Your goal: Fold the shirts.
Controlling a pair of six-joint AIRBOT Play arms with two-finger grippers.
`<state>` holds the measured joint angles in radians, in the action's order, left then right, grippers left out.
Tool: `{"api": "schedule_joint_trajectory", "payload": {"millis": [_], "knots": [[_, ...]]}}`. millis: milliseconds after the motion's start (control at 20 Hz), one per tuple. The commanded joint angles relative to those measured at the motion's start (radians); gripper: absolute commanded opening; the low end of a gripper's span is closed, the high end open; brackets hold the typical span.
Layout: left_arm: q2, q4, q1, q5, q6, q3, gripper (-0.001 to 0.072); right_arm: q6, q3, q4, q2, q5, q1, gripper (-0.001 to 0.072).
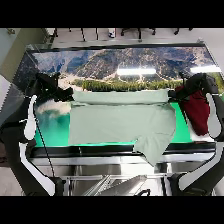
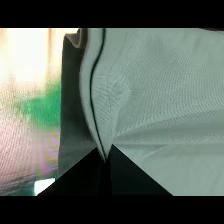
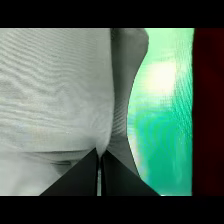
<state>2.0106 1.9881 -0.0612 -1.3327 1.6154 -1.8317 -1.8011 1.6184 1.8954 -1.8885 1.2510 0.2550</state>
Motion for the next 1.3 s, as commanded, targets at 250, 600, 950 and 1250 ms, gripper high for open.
{"api": "schedule_joint_trajectory", "payload": {"millis": [250, 600, 950, 1250], "knots": [[0.0, 0.003, 0.017, -0.09, -0.028, -0.072, 0.0686, 0.075, 0.07, 0.012, 0.052, 0.078, -0.018, 0.0494], [-0.155, -0.059, -0.068, -0.365, -0.023, -0.009, 0.0685, 0.067, -0.071, 0.012, 0.383, 0.274, 0.106, 0.0493], [-0.486, -0.043, -0.162, -0.027, 0.106, 0.842, 0.0685, 0.066, -0.786, 0.136, 0.838, 0.177, 0.432, 0.0494], [-0.521, 0.195, -0.181, 0.025, 0.225, 1.029, 0.0684, 0.035, -0.996, 0.158, 0.904, 0.183, 0.489, 0.0494]]}}
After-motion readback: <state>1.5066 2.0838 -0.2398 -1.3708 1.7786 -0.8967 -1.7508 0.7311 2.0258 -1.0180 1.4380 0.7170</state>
